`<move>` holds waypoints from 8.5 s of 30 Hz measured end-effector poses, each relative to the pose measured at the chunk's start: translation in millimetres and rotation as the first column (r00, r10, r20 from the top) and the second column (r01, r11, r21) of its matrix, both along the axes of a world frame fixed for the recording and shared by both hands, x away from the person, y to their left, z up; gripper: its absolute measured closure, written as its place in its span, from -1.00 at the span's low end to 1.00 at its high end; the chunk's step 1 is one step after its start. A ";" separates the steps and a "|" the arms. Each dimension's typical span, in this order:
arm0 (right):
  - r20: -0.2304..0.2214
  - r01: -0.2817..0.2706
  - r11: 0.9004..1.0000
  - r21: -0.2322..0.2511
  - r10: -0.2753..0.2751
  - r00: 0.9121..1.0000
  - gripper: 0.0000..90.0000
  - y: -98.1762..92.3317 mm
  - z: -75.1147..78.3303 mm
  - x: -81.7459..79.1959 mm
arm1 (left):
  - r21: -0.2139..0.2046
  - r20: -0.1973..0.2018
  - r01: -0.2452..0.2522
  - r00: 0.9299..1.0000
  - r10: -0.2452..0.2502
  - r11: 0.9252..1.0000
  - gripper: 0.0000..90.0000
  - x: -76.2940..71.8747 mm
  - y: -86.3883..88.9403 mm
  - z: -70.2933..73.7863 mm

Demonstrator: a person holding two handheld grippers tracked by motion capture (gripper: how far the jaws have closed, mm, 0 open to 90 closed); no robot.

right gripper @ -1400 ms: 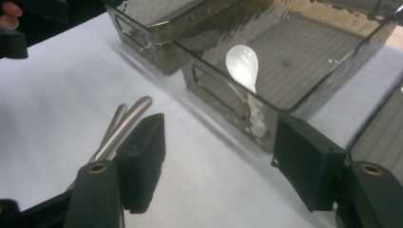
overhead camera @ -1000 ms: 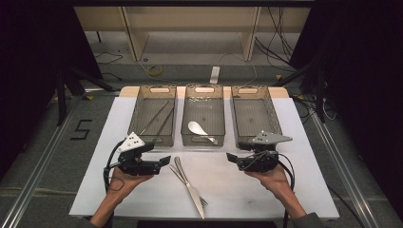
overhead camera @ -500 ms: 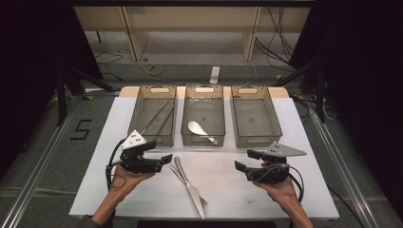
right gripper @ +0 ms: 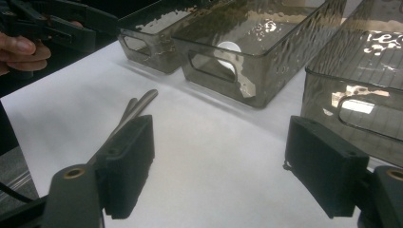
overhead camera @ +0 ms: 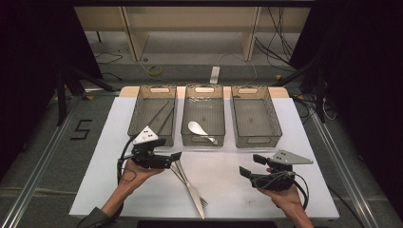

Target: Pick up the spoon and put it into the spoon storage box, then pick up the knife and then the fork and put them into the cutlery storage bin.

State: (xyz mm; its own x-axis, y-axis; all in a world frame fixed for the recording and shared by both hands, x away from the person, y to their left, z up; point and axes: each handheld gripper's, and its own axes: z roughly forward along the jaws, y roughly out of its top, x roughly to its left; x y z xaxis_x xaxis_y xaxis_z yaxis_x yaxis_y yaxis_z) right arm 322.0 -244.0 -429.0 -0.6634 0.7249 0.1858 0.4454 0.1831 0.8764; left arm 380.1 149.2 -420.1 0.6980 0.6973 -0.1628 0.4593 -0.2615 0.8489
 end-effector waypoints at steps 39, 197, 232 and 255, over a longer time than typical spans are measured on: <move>-0.029 0.005 1.000 -0.018 -0.005 1.000 -0.49 -3.9 -5.5 -7.9 | 0.122 -0.077 0.080 0.994 -0.071 0.989 -0.61 33.7 -39.1 -14.2; -0.032 -0.049 0.996 -0.079 0.046 0.998 -0.44 6.7 -4.1 -8.5 | 0.625 -0.463 0.550 0.833 -0.304 0.554 0.49 -59.0 -15.9 -40.9; -0.034 -0.055 0.995 -0.084 0.053 0.998 -0.44 7.9 -4.6 -8.2 | 0.650 -0.483 0.611 0.792 -0.374 0.452 0.73 -61.4 -24.4 -40.1; -0.038 -0.052 0.996 -0.079 0.049 0.998 -0.44 7.1 -4.4 -7.7 | 0.616 -0.482 0.586 0.809 -0.336 0.526 0.75 -61.7 -22.2 -33.7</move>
State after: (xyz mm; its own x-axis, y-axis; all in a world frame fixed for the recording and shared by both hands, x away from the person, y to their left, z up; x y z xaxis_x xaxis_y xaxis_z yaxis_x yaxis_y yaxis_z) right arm 314.3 -236.9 -433.5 -0.6931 0.7044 0.1532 0.4650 0.2745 0.8417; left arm 318.5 127.0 -453.8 0.9656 0.2598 -0.0085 0.2582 -0.9550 0.1460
